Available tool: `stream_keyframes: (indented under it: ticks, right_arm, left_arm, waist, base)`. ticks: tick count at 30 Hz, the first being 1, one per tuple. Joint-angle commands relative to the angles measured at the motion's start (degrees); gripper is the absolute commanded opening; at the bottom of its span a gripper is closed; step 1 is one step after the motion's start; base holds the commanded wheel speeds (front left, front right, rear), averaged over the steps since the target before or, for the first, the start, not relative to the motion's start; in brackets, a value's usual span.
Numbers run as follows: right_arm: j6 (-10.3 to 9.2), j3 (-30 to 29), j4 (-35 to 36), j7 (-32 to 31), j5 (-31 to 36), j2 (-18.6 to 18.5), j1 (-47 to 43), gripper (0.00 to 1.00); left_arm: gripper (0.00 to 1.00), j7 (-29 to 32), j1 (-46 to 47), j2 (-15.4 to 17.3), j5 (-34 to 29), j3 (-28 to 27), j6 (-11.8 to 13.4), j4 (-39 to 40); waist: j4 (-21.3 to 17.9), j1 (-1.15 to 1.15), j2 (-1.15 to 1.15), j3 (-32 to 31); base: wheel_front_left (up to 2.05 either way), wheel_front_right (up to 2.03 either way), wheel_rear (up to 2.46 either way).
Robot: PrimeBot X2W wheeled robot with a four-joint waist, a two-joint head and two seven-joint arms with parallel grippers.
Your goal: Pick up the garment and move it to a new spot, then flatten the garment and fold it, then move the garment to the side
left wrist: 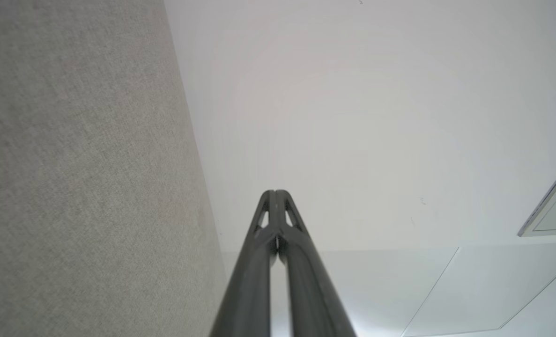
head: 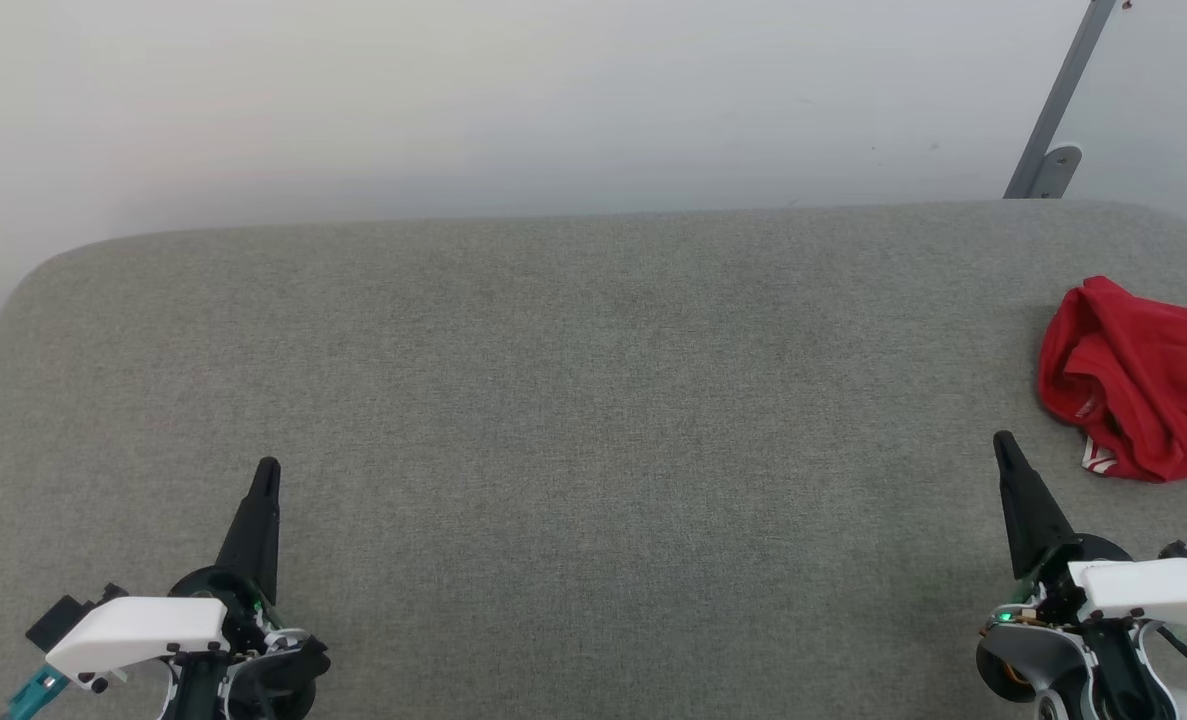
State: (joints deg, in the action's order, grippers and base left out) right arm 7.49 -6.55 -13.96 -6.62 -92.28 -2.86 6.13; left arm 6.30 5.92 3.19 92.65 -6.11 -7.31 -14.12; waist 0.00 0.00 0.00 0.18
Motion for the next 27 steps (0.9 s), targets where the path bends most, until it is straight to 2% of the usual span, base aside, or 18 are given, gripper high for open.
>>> stream_keyframes:
  ticks: [1, 27]
  right_arm:
    - [0.00, 0.01, -0.17, -0.08, -0.22, 0.08, 0.26, 0.00]
    - [0.00, 0.04, -0.16, -0.06, -0.22, 0.08, 0.26, 0.00]
  left_arm:
    - [0.00, 0.19, 0.65, -0.14, 0.00, -0.20, -0.32, 0.01]
    - [0.00, 0.33, 0.67, -0.19, -0.16, -0.30, -0.32, 0.01]
  waist:
    - [0.00, 0.00, 0.00, 0.00]
    - [0.00, 0.00, 0.00, 0.00]
  base:
    - [0.00, 0.00, 0.00]
    - [0.00, 0.00, 0.00]
